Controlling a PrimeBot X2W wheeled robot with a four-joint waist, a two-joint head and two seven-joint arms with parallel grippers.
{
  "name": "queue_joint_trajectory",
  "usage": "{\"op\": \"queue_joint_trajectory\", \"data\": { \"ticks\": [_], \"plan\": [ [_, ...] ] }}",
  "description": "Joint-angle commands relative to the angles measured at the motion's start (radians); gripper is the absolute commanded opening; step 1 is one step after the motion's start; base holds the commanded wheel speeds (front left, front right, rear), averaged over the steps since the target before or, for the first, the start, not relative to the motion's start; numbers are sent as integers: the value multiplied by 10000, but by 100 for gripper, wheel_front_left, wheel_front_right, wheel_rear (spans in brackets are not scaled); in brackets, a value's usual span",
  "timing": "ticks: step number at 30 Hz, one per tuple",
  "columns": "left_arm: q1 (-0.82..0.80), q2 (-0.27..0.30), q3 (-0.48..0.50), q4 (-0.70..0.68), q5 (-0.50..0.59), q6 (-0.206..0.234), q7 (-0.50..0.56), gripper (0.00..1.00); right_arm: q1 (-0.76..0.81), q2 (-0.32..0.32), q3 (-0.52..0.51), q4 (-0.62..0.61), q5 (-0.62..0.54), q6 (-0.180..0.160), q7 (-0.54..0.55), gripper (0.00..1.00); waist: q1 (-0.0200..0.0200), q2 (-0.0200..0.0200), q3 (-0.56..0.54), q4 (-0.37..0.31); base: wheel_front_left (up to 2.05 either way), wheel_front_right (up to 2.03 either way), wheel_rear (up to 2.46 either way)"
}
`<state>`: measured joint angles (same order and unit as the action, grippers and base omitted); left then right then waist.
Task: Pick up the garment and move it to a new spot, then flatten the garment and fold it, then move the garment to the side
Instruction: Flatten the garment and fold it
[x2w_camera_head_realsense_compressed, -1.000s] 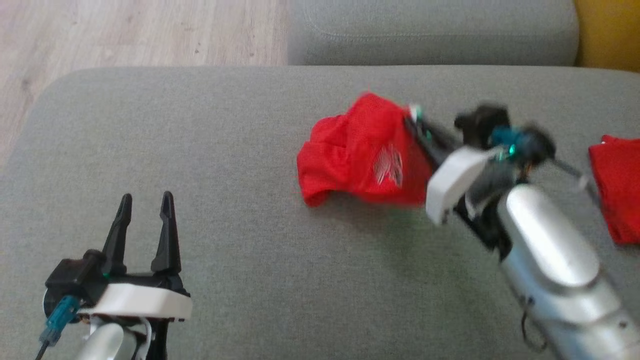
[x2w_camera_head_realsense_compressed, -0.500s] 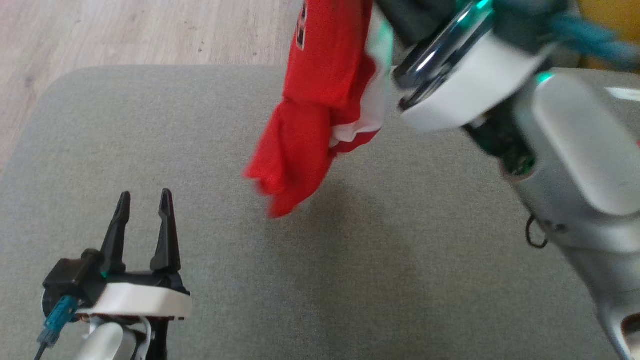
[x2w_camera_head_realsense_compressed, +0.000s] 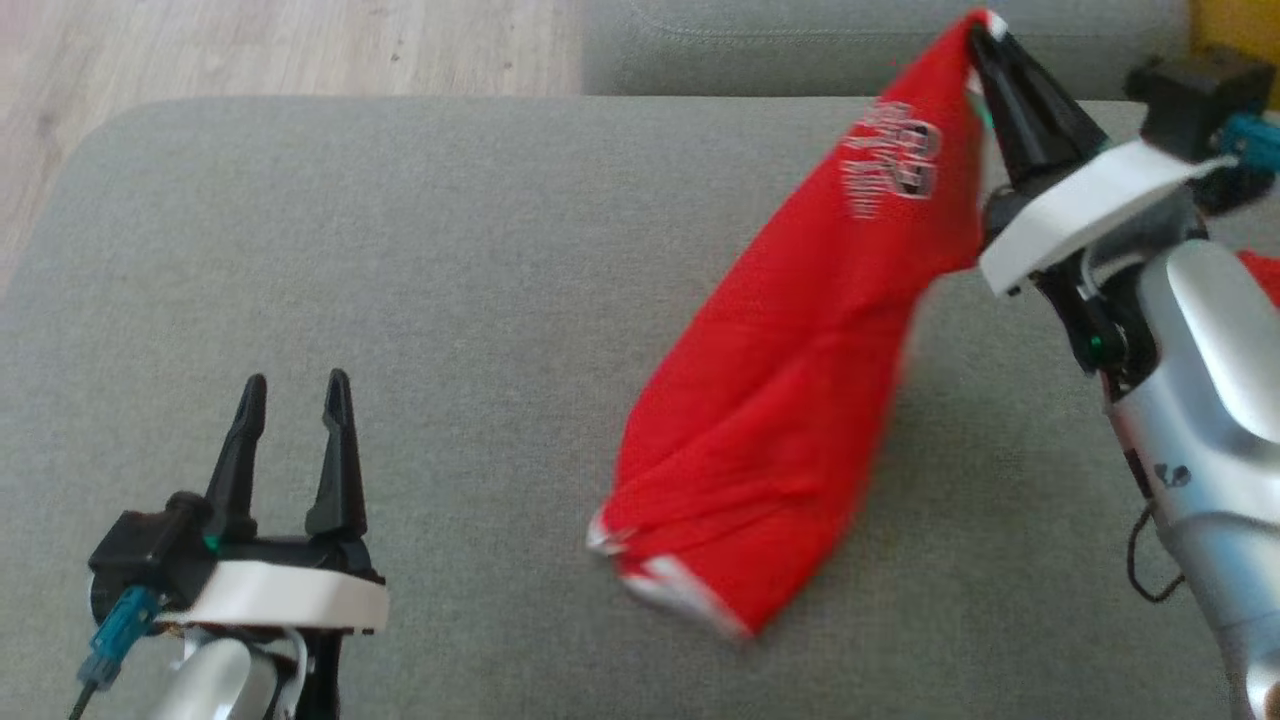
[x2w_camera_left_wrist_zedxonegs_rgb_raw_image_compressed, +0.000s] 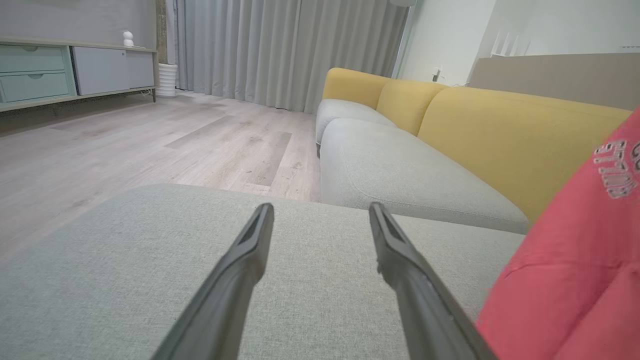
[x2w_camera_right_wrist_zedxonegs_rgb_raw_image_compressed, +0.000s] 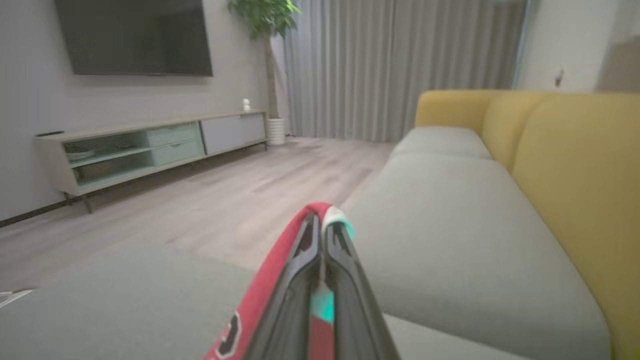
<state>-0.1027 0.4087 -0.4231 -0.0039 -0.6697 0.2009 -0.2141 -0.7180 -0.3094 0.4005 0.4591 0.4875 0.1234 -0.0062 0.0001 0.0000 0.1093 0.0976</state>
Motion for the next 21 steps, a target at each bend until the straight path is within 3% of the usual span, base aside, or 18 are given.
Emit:
{"op": "queue_joint_trajectory", "data": {
  "ticks": [1, 2, 3, 8, 12, 17, 21],
  "plan": [
    [-601, 173, 351, -207, -65, -72, -127, 100, -435, 140, -39, 47, 89, 73, -279, 0, -1, 0, 71, 94, 0, 0, 0],
    [-642, 171, 329, -174, -61, -99, -123, 100, -473, 172, -98, 540, 87, 73, -442, 46, -1, 0, 94, 135, 0, 0, 0],
    [-677, 173, 312, -142, -57, -118, -118, 100, -531, 232, -177, 1031, 106, 73, -553, 100, -1, 0, 108, 173, 0, 0, 0],
    [-737, 197, 276, -28, -69, -158, -102, 100, -824, 429, -204, 2652, -81, 73, -1019, 100, -1, 0, 56, 274, 0, 0, 0],
    [-600, 244, 298, 59, -116, -132, -107, 100, -656, 610, -43, 3195, -173, 73, -622, 100, -1, 0, -179, 214, 0, 0, 0],
    [-436, 279, 305, 74, -175, -108, -107, 100, 230, 882, 809, 2337, 232, 73, 533, 100, -1, 0, -413, 157, 0, 0, 0],
    [-290, 326, 336, 24, -213, -65, -119, 100, 1795, 586, 1484, 601, 338, 73, 1922, 100, -1, 0, -550, 38, 0, 0, 0]
  ]
}}
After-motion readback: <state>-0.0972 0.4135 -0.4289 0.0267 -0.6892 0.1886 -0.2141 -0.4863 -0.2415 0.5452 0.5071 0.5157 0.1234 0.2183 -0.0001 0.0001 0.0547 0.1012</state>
